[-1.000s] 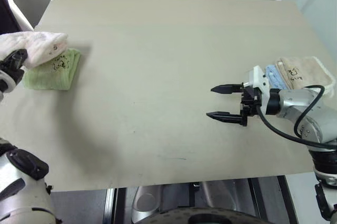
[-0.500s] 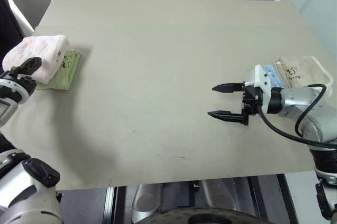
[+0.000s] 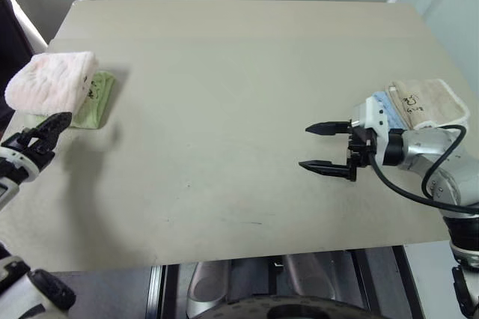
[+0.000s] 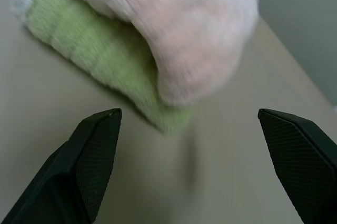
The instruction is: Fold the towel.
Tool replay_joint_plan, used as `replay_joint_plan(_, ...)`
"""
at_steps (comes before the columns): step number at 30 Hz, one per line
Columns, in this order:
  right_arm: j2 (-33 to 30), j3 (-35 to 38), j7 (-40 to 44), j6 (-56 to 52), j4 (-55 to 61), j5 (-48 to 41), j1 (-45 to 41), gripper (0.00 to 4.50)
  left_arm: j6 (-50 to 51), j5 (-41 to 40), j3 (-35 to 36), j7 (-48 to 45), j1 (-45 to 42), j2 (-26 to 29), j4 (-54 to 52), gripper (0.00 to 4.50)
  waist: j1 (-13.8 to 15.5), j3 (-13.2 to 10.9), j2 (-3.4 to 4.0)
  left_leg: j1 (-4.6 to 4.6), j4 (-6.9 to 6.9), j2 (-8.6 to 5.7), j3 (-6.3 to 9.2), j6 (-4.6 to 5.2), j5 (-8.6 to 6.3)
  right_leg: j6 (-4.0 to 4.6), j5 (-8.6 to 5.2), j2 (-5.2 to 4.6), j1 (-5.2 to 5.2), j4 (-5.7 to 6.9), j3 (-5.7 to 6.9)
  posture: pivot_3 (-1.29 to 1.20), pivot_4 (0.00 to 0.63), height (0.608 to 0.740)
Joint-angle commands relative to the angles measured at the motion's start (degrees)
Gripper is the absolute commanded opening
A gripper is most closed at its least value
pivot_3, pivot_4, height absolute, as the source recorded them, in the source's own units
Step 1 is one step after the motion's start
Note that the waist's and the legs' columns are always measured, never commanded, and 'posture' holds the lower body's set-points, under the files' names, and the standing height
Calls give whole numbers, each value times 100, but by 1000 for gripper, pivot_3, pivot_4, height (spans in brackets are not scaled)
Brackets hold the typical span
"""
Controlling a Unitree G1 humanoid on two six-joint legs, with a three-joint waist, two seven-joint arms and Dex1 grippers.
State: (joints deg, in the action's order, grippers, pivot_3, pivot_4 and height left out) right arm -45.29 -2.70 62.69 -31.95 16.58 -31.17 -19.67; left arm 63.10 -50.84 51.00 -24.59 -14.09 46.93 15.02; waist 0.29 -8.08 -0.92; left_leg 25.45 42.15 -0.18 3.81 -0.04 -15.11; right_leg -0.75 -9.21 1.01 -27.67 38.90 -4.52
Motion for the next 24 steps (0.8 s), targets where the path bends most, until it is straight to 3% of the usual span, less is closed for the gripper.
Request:
replay_joint_plan(1, 44, 276, -122, 102, 148, -64, -19, 4500, -310, -411, -341, -923, 346, -159, -1433, 4485, 13, 1, -2, 0, 0, 0, 3, 1, 0, 1, -1, 1, 1, 0, 0, 0, 150, 703)
replay_joint_plan(5, 134, 400, -300, 88, 189, -88, 29, 4500, -1457, -339, -902, -1843, 378, -730, -2326, 4485, 45, 2, -1, -11, 1, -6, 16, 6, 0, 3, -3, -2, 19, 1, 0, 0, 150, 703)
replay_joint_plan(11, 192, 803, -668, -159, 548, -330, 334, 4500, -2645, 592, -2732, -2881, 243, -817, -2744, 4485, 10, 3, 0, -18, -3, -1, 18, 2, 0, 5, -2, -1, 20, 4, 1, 0, 150, 703)
replay_joint_plan(19, 89, 1413, -1139, -422, 1341, -597, 1117, 4500, -4102, 1153, -3879, -3705, -361, -1410, -2577, 4485, 2, 2, 2, -23, -2, 0, 21, 9, -5, -12, -13, -4, 35, -1, 0, 0, 150, 703)
replay_joint_plan(21, 141, 1497, -1313, -546, 1512, -725, 1168, 4500, -4622, 1399, -4035, -3879, -497, -1564, -2357, 4485, -5, 2, 3, -27, -2, 0, 21, 11, -5, -52, -37, -4, 42, -2, 0, 0, 150, 703)
replay_joint_plan(24, 208, 1622, -1527, -696, 1724, -899, 1334, 4500, -4775, 1374, -4267, -4056, -580, -1756, -2311, 4485, -28, 3, 4, -40, -3, 2, 22, 13, -9, -58, -41, -3, 53, -3, 1, 0, 150, 703)
